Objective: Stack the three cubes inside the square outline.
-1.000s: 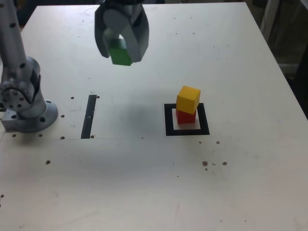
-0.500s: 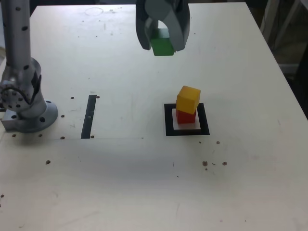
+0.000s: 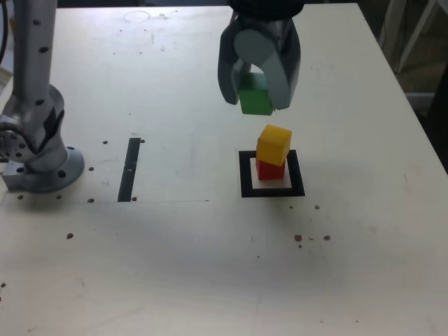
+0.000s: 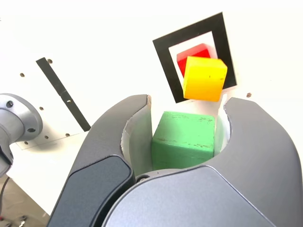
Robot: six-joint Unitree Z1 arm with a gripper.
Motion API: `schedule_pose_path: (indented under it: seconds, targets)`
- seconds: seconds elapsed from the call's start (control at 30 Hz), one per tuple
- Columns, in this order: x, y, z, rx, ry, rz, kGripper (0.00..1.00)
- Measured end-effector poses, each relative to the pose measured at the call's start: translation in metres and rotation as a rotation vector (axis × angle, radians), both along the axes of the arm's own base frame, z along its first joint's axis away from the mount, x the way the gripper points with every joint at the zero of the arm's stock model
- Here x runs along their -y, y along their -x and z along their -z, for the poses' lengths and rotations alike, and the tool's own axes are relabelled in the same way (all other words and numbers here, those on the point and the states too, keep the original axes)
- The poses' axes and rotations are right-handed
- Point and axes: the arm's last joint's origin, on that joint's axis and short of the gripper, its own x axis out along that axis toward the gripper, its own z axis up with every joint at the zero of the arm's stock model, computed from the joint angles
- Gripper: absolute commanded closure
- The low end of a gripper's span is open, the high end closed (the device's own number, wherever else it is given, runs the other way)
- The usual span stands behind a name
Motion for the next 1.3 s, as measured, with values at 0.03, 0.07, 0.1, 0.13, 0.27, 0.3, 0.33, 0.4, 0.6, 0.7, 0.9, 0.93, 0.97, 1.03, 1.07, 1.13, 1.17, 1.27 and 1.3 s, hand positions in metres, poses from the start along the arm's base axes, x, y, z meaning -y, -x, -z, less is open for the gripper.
schedule_pose_path:
  seconds: [0.03, 0.07, 0.1, 0.13, 0.27, 0.3, 0.33, 0.4, 0.6, 0.7, 0.9, 0.93, 0.97, 1.03, 1.07, 1.13, 1.17, 1.27, 1.3]
  targets:
    - [0.001, -0.001, 0.002, -0.006, -0.002, 0.002, 0.78]
    - [0.002, -0.003, 0.004, -0.011, -0.004, 0.004, 0.77]
    - [0.003, -0.004, 0.006, -0.016, -0.006, 0.005, 0.76]
    - [0.004, -0.006, 0.009, -0.023, -0.009, 0.006, 0.76]
    - [0.004, -0.012, 0.018, -0.044, -0.02, 0.008, 0.74]
    - [0.004, -0.014, 0.019, -0.046, -0.022, 0.008, 0.74]
    - [0.004, -0.015, 0.02, -0.046, -0.025, 0.008, 0.74]
    - [0.004, -0.018, 0.02, -0.042, -0.028, 0.009, 0.74]
    - [0.005, -0.026, 0.026, -0.048, -0.029, 0.015, 0.74]
    - [0.006, -0.03, 0.031, -0.061, -0.03, 0.018, 0.74]
    - [0.006, -0.034, 0.037, -0.077, -0.031, 0.031, 0.74]
    - [0.006, -0.034, 0.038, -0.08, -0.031, 0.033, 0.74]
    - [0.006, -0.035, 0.039, -0.082, -0.031, 0.036, 0.74]
    - [0.006, -0.035, 0.039, -0.083, -0.033, 0.039, 0.74]
    - [0.006, -0.035, 0.039, -0.083, -0.034, 0.04, 0.74]
    - [0.006, -0.036, 0.04, -0.084, -0.037, 0.042, 0.74]
    - [0.006, -0.036, 0.041, -0.085, -0.039, 0.044, 0.73]
    - [0.006, -0.038, 0.044, -0.088, -0.043, 0.049, 0.69]
    - [0.006, -0.039, 0.044, -0.088, -0.043, 0.051, 0.67]
